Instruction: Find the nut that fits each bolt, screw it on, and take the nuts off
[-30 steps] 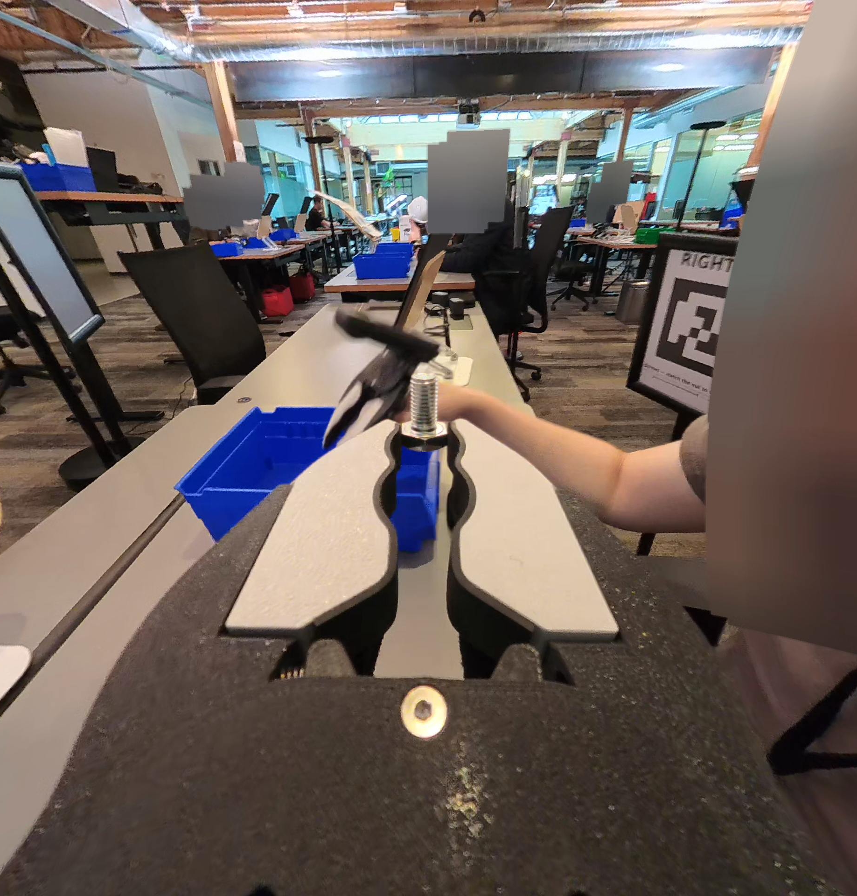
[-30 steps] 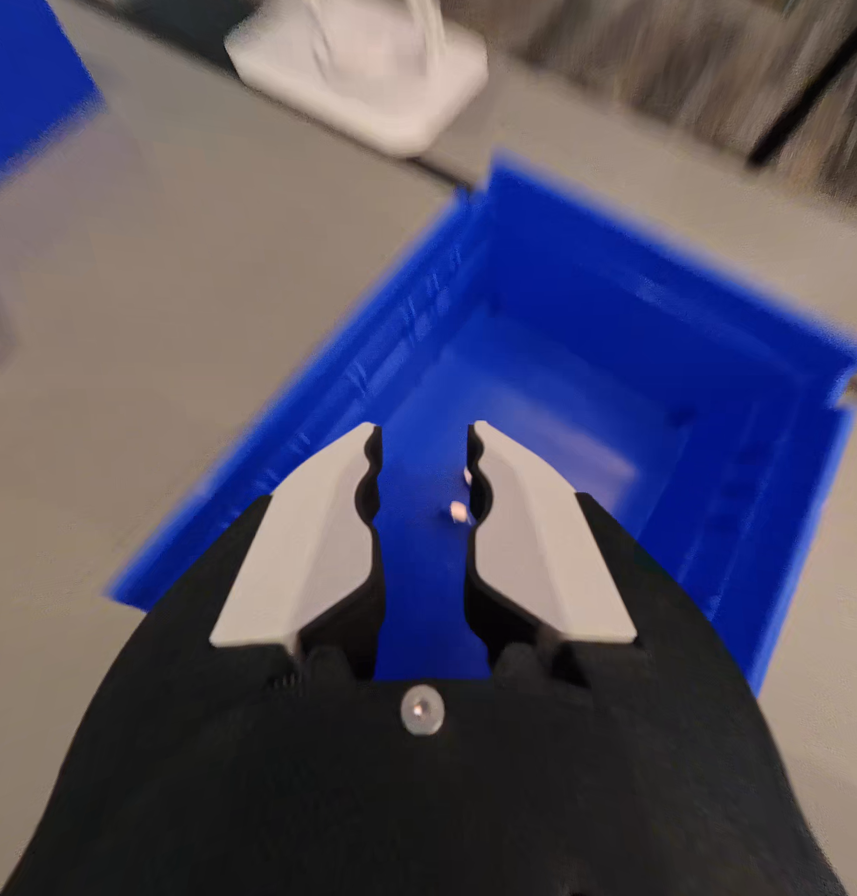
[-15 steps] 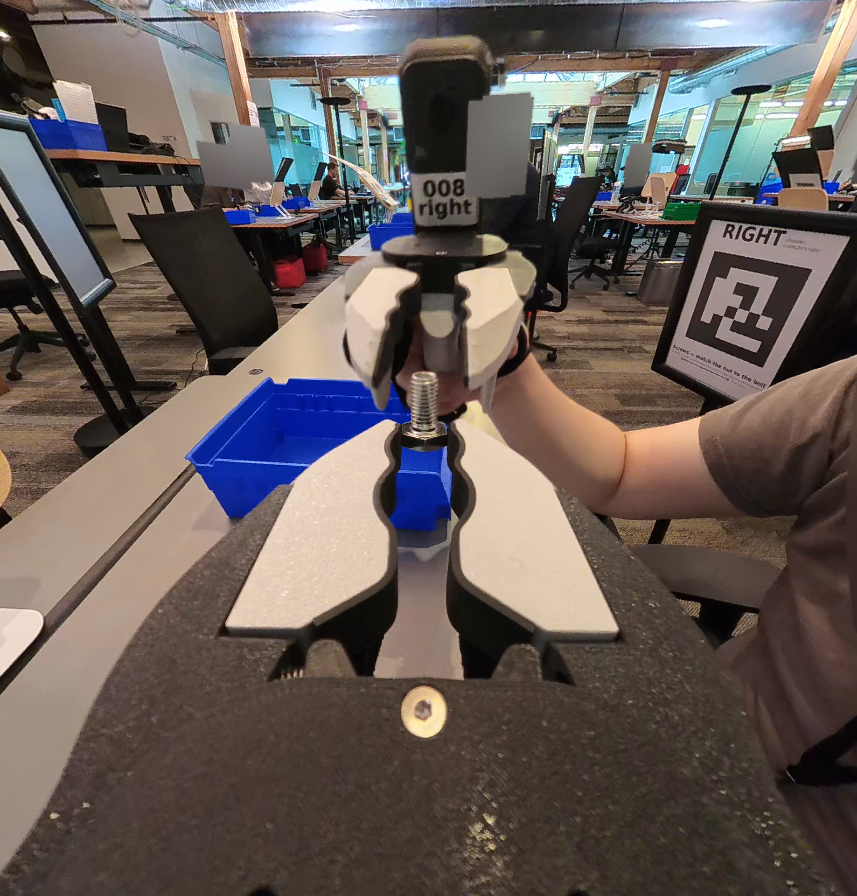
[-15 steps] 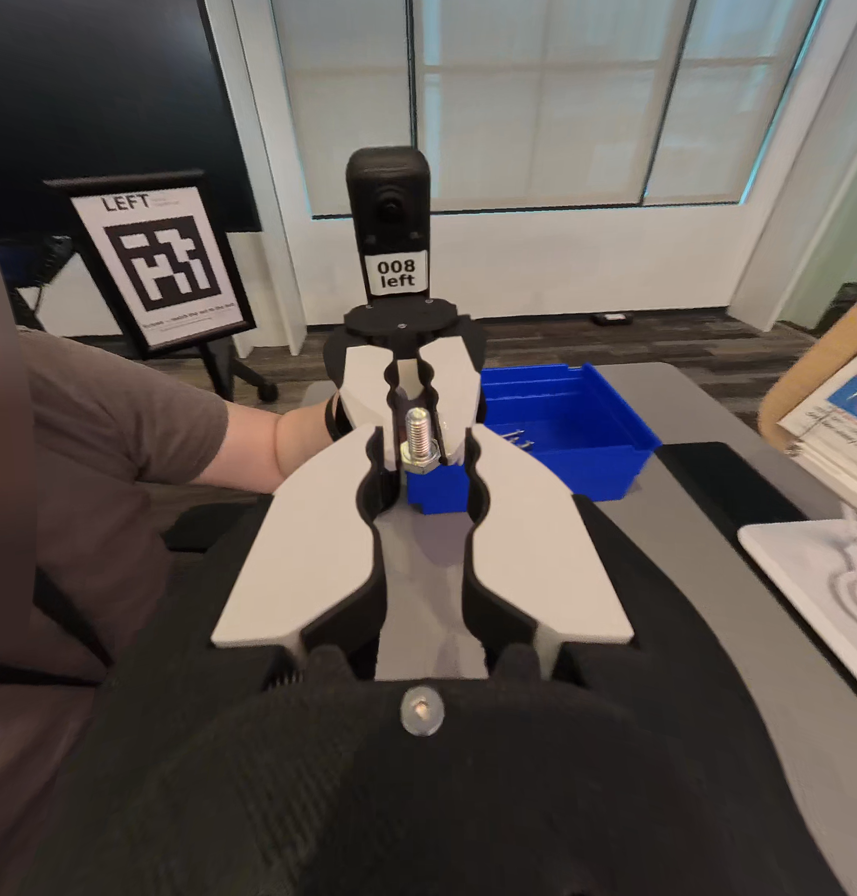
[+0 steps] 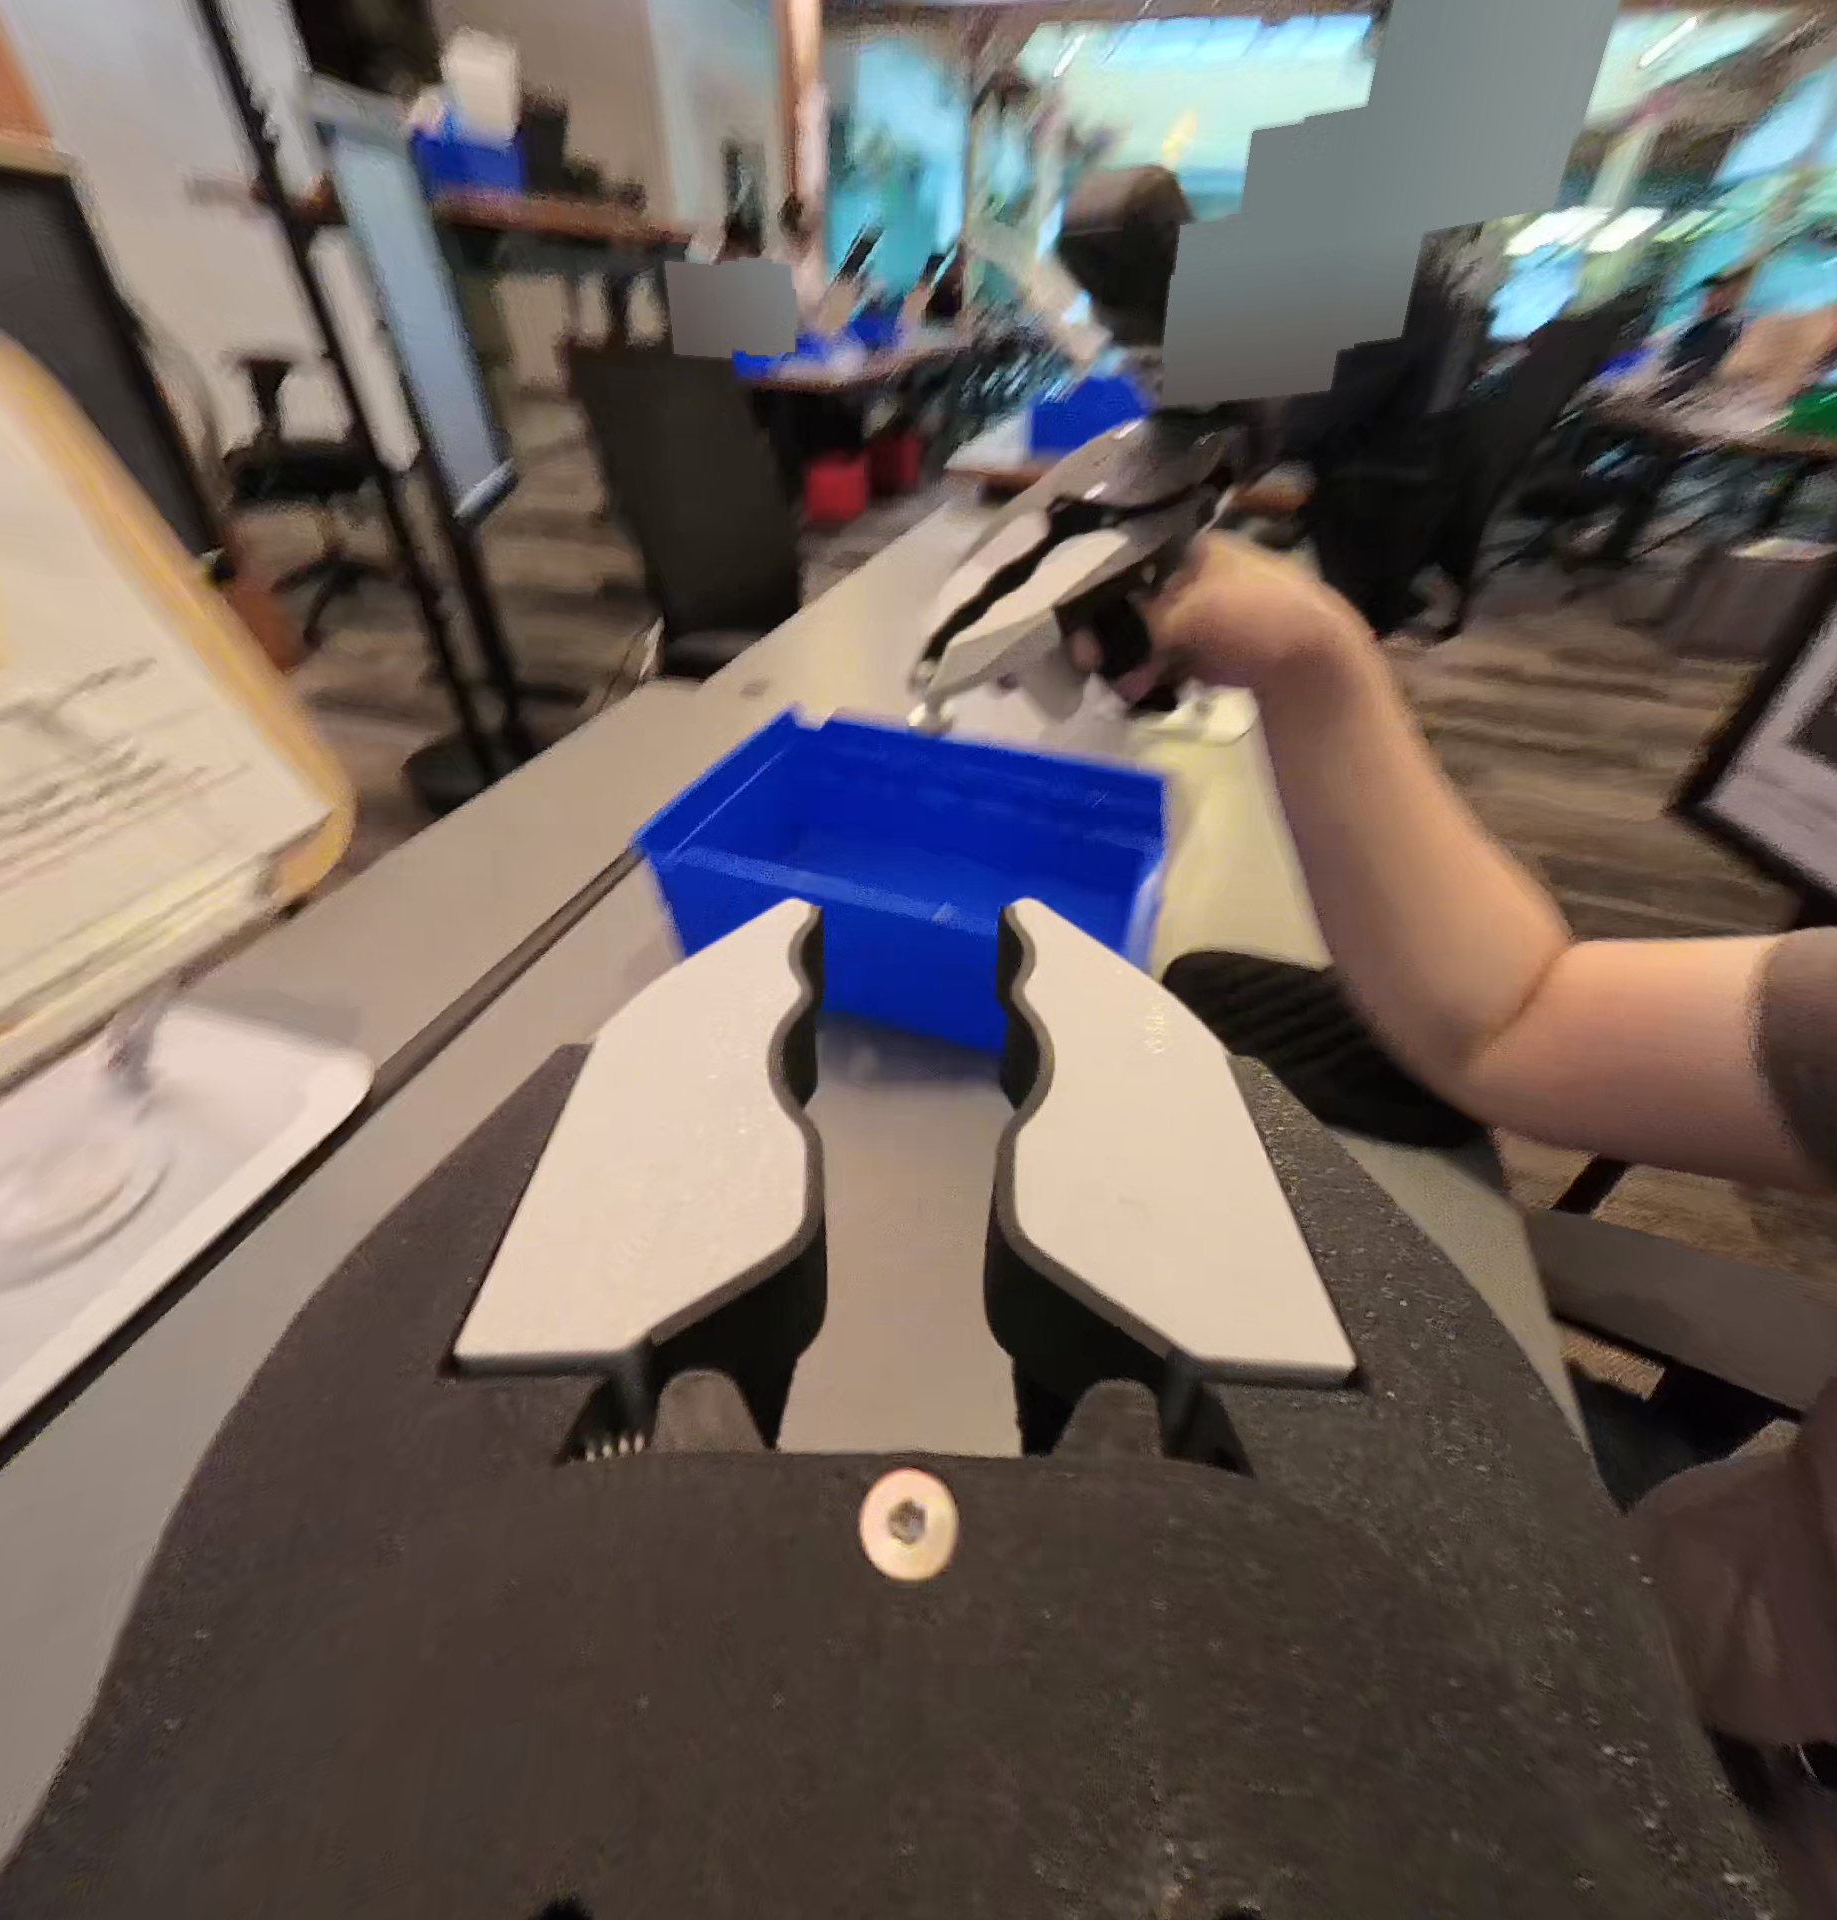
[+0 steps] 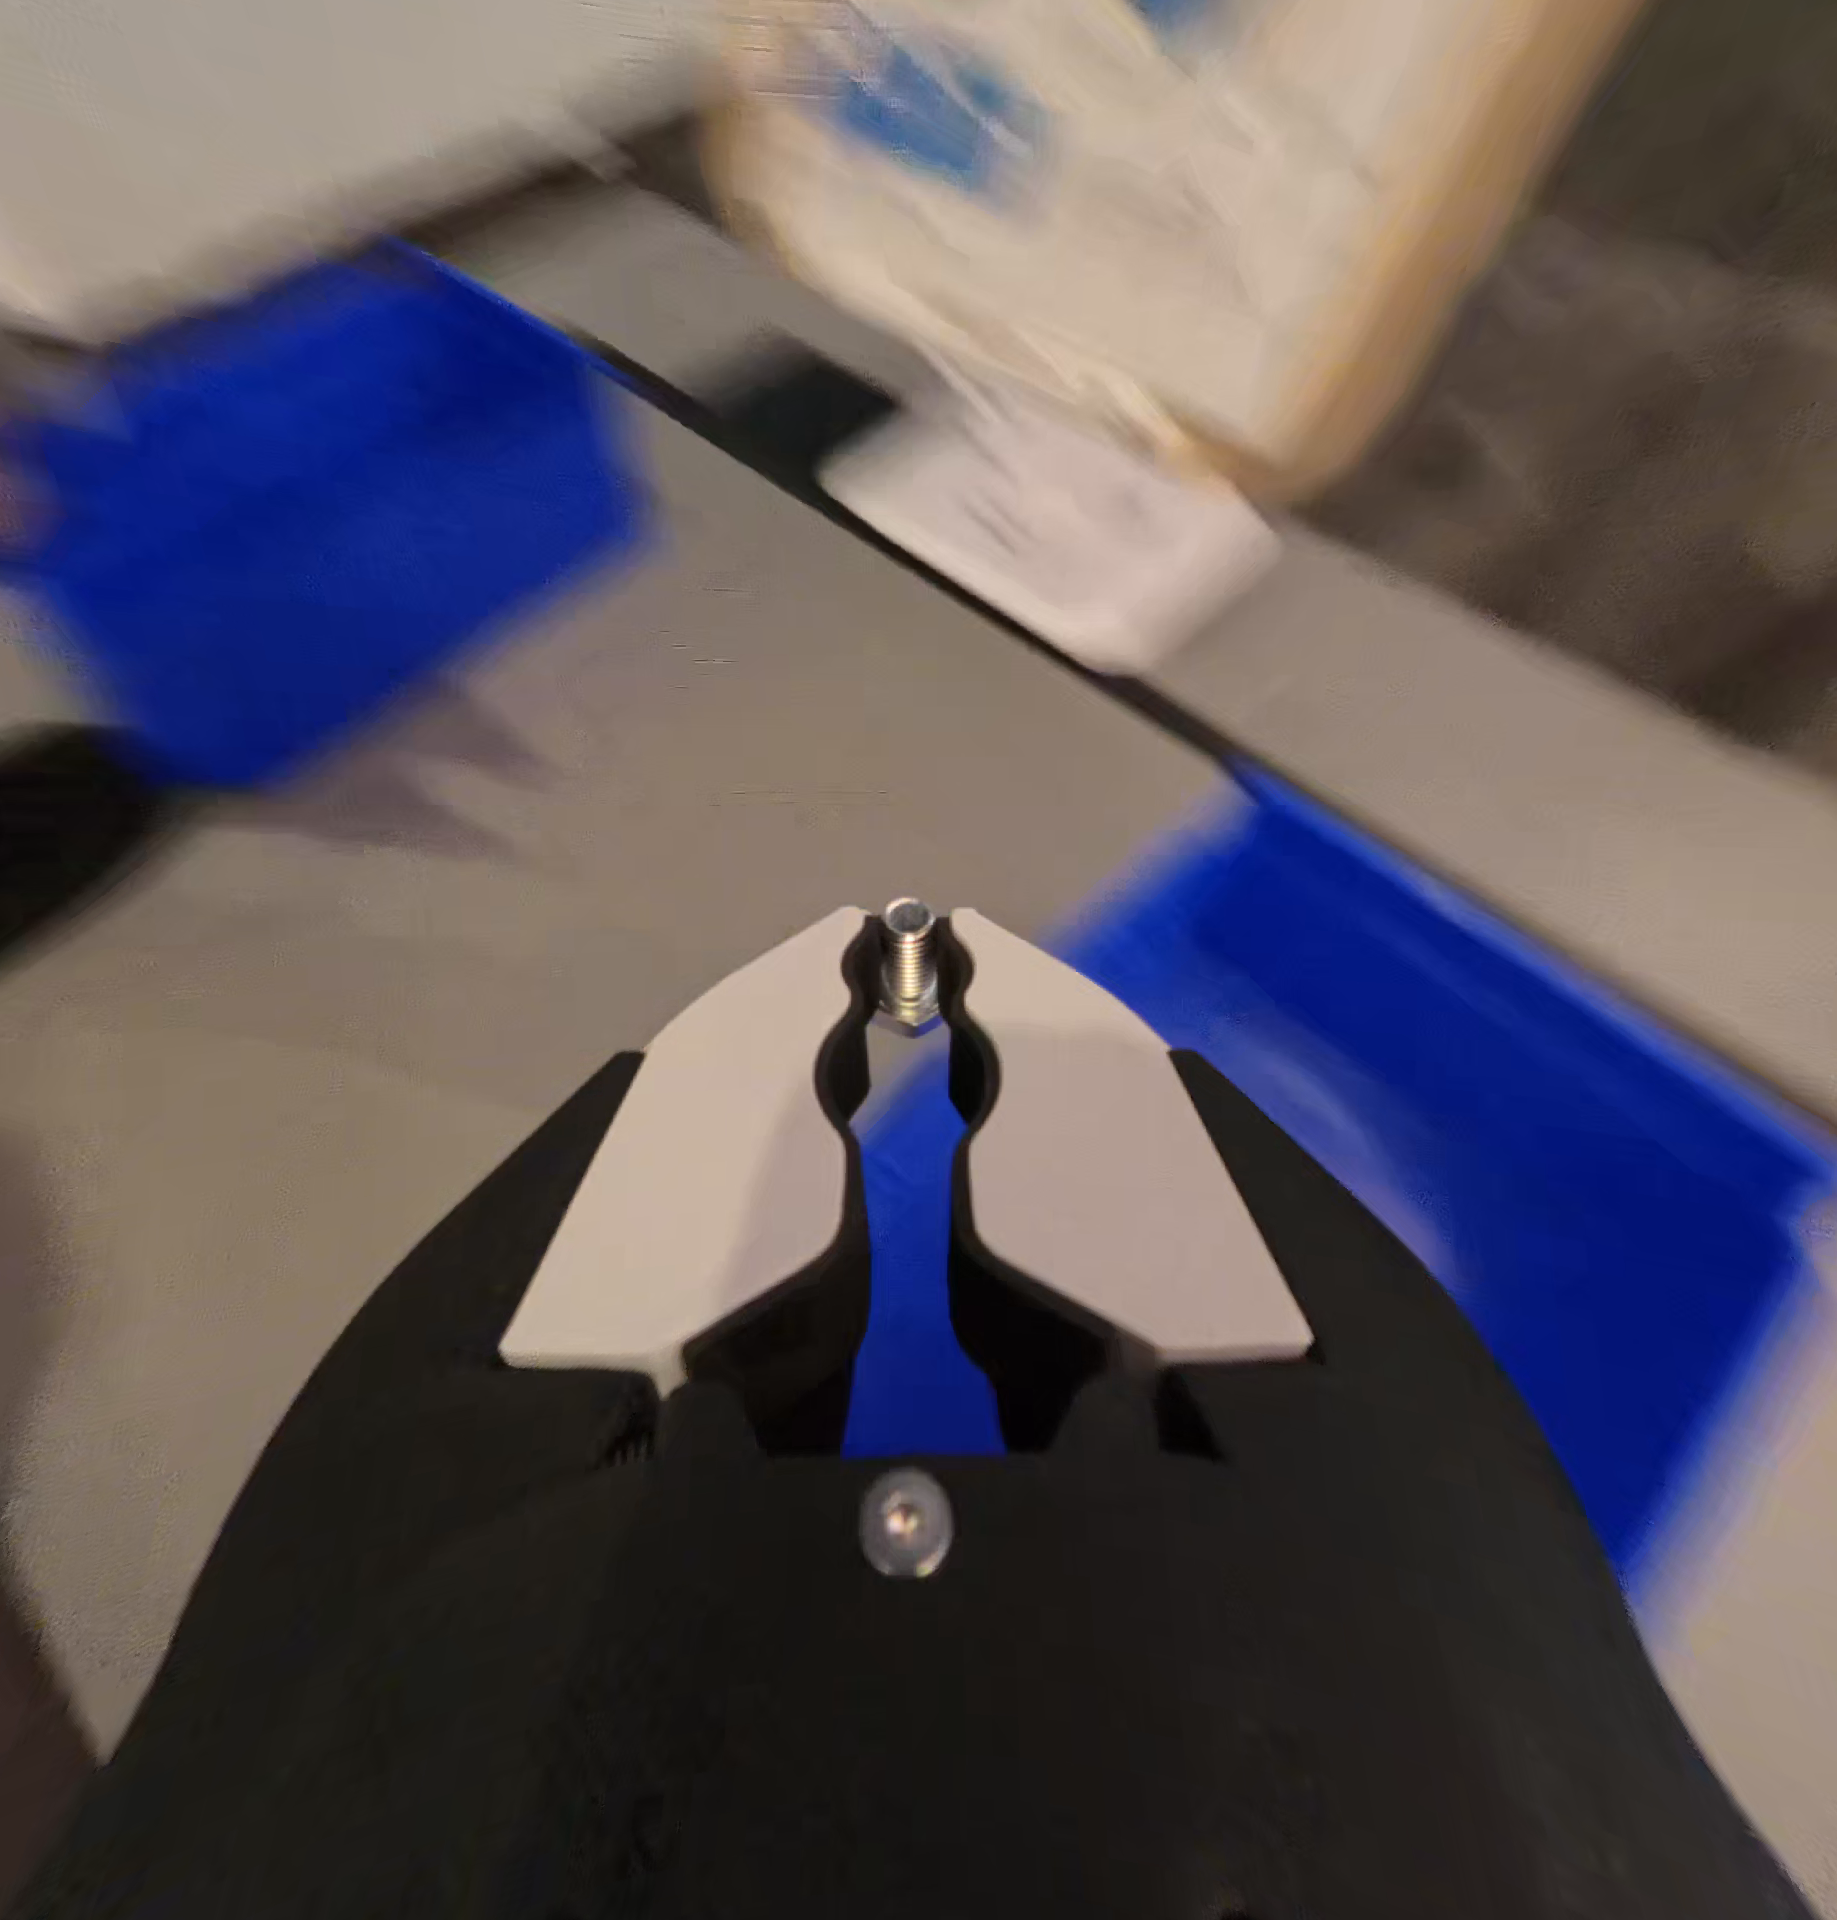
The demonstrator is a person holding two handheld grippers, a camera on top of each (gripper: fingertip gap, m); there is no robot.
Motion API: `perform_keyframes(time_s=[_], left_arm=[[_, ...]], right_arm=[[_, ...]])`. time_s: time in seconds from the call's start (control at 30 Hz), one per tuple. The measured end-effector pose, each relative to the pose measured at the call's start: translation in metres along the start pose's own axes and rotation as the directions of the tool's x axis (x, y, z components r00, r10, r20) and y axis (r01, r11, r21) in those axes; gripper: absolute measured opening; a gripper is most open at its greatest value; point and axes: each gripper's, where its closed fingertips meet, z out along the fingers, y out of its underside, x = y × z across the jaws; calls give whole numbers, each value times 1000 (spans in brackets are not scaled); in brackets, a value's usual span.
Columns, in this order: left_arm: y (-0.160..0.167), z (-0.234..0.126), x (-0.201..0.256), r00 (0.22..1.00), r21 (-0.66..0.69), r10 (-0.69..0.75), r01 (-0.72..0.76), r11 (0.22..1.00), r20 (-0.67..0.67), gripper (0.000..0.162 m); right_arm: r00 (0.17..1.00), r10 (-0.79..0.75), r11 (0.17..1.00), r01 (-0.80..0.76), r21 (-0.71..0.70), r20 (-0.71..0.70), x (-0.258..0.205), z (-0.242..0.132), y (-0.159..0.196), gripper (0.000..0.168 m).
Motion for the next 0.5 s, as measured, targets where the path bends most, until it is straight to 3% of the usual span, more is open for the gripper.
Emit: perform_keyframes(time_s=[0.07, 0.1, 0.17, 0.23, 0.33, 0.4, 0.5], left_arm=[[25, -14, -29, 988, -203, -10, 41, 978, 153, 29], [38, -26, -39, 980, -302, -2, 64, 951, 201, 29], [49, -52, -58, 956, -380, -12, 128, 916, 293, 29], [49, -74, -69, 941, -369, -59, 188, 910, 333, 29], [55, -113, -87, 899, -365, -121, 291, 884, 422, 29], [79, -151, -111, 819, -429, -84, 382, 819, 567, 30], [121, -194, -130, 725, -479, -105, 548, 686, 680, 29]], right_arm=[[937, 124, 942, -215, -259, -325, 82, -11, 74, 11], [901, 150, 883, -307, -355, -407, 104, -14, 108, 11], [869, 209, 779, -425, -461, -449, 123, -8, 155, 11], [853, 245, 690, -487, -535, -461, 129, -1, 187, 11], [854, 184, 635, -481, -605, -486, 139, 1, 210, 12], [854, 177, 644, -477, -599, -490, 143, 2, 210, 14], [852, 201, 704, -469, -533, -483, 147, 5, 195, 25]])
